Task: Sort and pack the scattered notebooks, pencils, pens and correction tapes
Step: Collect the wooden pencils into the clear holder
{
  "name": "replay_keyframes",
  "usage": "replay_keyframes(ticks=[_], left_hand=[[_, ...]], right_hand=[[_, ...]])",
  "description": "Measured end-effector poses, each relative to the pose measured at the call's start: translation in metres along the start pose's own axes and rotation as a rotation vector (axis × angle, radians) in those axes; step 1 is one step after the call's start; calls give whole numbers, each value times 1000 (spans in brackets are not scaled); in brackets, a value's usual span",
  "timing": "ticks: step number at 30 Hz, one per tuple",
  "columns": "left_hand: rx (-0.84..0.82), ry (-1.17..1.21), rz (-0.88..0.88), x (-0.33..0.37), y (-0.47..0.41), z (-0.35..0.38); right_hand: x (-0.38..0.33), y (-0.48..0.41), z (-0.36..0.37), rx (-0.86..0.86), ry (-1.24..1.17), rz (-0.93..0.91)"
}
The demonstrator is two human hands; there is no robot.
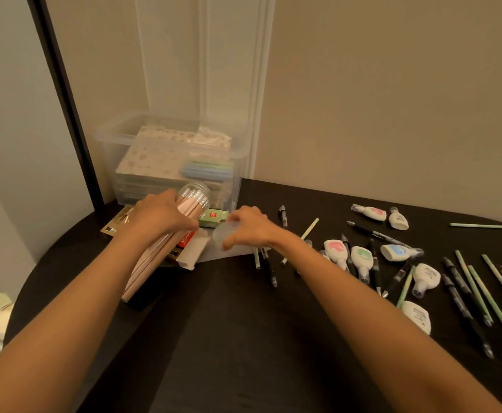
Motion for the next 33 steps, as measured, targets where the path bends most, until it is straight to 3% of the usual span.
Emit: replay_keyframes(ticks=[5,9,14,17,20,29,33], left_hand=[[-72,36,134,23,9,4],[-193,40,297,55,24,12],[-302,0,431,87,43,19],[-367,-59,466,97,52,21],[-391,-72,500,107,58,23],[-448,37,549,133,79,21],[-479,37,562,141,85,21]], right_hand=[[34,31,-42,186,-650,147],[44,58,-47,63,-929,50],[54,95,-58,-63,-989,-96],[60,112,-67,-97,-891,-128],[65,123,-72,-68,-778,-150],[74,154,-88,-10,-851,-140],[75,164,-94,-10,-772,-171]])
Point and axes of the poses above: each hand's wrist, its own y-axis away from the middle knuckle, its own z-axis out of the palm, x = y × z, the point moved 3 cm from there along -y, towards the middle knuckle, and after that the axes turned 1 degree about -z, right-handed, at the moved point
